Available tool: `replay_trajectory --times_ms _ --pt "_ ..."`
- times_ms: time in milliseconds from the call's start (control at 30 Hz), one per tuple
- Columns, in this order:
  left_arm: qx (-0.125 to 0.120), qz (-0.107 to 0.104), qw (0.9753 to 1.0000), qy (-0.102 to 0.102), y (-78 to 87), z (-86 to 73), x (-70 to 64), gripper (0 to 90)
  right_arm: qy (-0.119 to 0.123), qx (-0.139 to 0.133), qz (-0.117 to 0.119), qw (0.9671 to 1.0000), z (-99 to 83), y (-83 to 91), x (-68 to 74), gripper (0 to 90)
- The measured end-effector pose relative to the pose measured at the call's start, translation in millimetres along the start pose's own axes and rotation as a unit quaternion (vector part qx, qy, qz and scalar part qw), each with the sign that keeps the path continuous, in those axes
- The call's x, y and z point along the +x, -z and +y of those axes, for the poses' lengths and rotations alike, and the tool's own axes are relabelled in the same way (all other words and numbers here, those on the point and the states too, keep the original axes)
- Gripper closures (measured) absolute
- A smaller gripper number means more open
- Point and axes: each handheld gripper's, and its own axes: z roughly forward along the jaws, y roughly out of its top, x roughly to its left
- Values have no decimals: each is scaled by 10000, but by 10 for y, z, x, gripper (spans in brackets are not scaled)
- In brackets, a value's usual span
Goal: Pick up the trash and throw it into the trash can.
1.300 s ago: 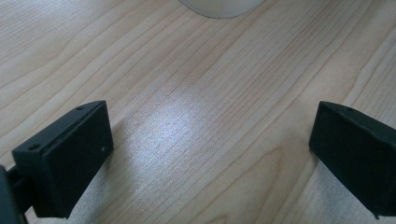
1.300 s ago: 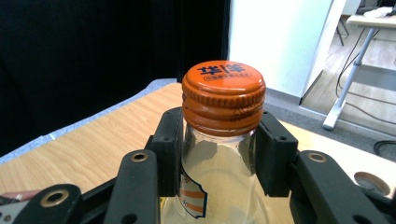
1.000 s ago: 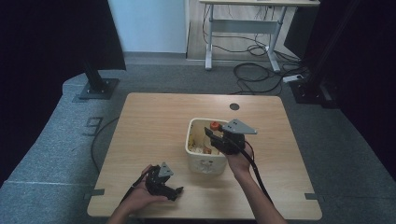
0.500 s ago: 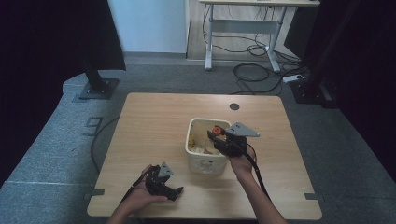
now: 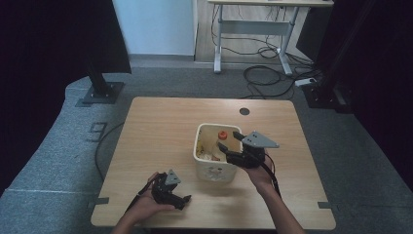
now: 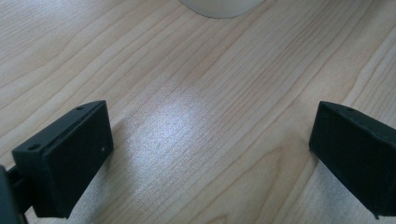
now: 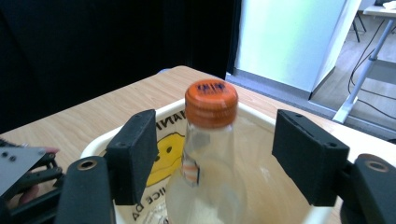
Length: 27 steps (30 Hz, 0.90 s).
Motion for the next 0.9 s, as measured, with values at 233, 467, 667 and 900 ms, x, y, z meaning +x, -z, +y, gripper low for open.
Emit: replay_trajectory --times_ms 233,467,667,900 --pt "1 1 10000 -1 0 0 0 0 100 -113 31 9999 -68 209 -51 285" --pt "1 1 10000 -1 0 0 0 0 119 -155 -38 9998 -181 394 -170 286" --pt "0 -9 10000 2 -1 0 0 0 79 -129 -98 9998 -307 578 -295 292" --pt "1 -2 10000 -7 -2 0 1 0 -33 26 -250 9997 -520 815 -439 296"
